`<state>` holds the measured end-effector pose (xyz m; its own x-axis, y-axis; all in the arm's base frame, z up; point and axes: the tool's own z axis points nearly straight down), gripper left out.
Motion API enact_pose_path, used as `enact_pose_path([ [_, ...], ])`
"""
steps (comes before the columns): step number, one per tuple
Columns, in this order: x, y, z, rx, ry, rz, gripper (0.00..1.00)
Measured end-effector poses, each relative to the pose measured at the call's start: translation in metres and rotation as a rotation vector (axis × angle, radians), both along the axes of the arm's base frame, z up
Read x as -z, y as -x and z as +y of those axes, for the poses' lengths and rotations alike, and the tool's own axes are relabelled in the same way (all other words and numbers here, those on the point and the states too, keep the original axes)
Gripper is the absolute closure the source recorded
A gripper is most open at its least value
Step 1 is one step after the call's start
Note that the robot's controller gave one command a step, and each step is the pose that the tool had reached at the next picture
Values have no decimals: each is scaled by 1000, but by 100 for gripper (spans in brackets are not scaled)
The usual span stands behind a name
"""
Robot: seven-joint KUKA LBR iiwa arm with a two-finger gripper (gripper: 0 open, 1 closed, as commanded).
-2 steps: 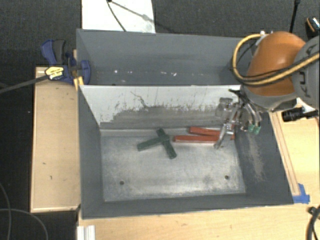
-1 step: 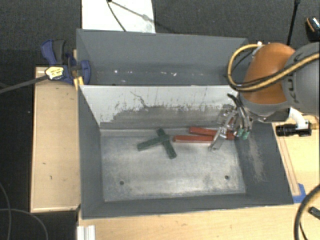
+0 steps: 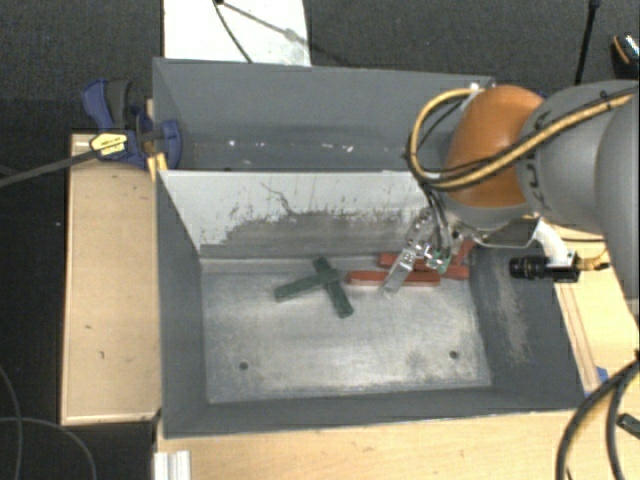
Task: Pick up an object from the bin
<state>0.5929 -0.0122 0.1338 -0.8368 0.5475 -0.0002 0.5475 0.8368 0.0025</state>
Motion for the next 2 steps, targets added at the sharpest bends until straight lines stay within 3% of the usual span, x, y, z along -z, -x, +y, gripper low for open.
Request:
enact_pose_path([
  [1,67,4,-18,-55,2,4,0],
  [2,63,2,73,-8,-2,-1,0],
])
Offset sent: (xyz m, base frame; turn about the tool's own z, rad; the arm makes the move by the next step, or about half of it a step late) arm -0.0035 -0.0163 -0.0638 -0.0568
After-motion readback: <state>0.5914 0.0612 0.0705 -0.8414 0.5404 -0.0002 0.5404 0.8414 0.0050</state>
